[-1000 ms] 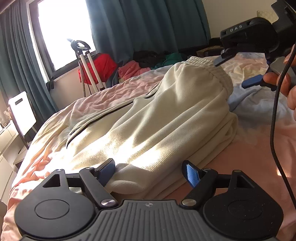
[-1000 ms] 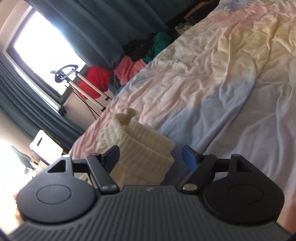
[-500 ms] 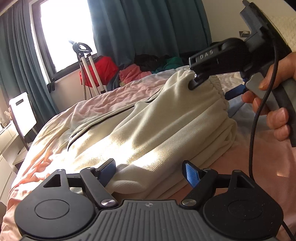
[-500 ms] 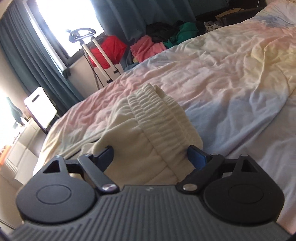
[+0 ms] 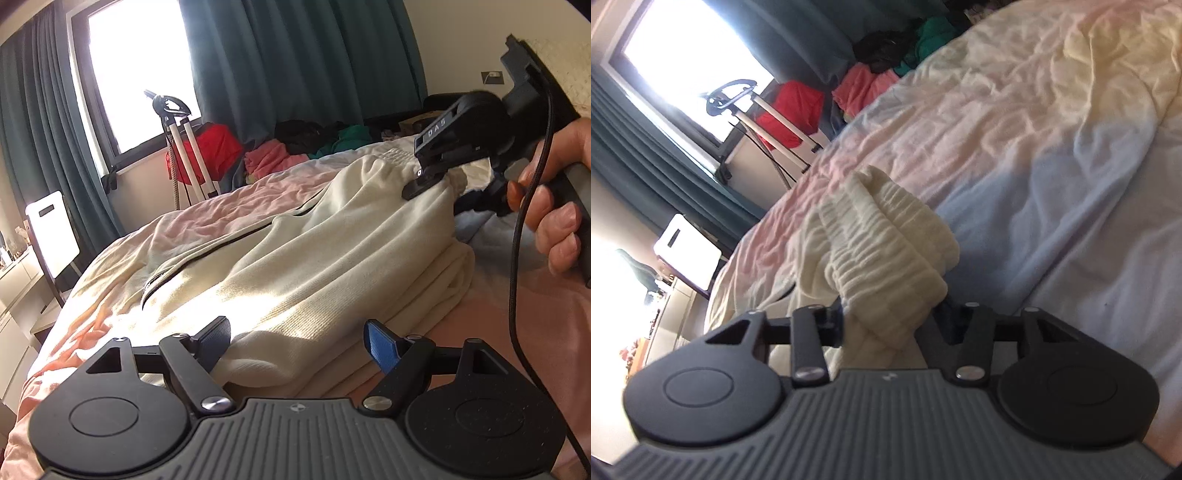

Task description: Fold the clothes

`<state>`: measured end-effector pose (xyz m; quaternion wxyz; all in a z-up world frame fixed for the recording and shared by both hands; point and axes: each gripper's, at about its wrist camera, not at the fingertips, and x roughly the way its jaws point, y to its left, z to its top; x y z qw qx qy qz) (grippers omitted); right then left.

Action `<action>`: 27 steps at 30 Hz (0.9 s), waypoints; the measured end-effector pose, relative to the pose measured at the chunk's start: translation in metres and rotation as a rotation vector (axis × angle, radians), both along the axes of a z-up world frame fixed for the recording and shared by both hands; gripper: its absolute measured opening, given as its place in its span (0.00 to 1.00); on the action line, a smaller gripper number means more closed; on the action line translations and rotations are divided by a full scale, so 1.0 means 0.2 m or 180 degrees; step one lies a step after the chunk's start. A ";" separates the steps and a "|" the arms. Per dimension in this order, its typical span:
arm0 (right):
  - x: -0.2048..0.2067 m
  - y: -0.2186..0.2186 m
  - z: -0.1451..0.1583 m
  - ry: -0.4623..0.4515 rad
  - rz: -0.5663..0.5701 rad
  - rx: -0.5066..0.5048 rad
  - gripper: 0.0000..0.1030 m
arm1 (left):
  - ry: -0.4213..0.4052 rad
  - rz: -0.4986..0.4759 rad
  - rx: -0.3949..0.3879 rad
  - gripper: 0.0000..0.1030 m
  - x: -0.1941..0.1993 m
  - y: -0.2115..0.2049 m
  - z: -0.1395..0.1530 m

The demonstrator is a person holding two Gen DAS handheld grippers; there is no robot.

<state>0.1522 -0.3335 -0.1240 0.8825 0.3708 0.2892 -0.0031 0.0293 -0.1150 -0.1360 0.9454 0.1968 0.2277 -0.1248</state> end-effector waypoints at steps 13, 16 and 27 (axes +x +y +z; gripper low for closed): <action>-0.02 -0.12 -0.20 0.0539 -0.0250 0.0679 0.45 | -0.0162 0.0027 -0.0055 0.79 -0.04 0.01 0.04; -0.03 -0.10 -0.17 0.0507 -0.0220 0.0572 0.45 | -0.0223 -0.0006 -0.0036 0.81 -0.05 0.02 0.05; -0.05 -0.11 -0.14 0.0424 -0.0152 0.0619 0.51 | -0.0428 -0.0165 0.0396 0.89 -0.09 -0.03 0.00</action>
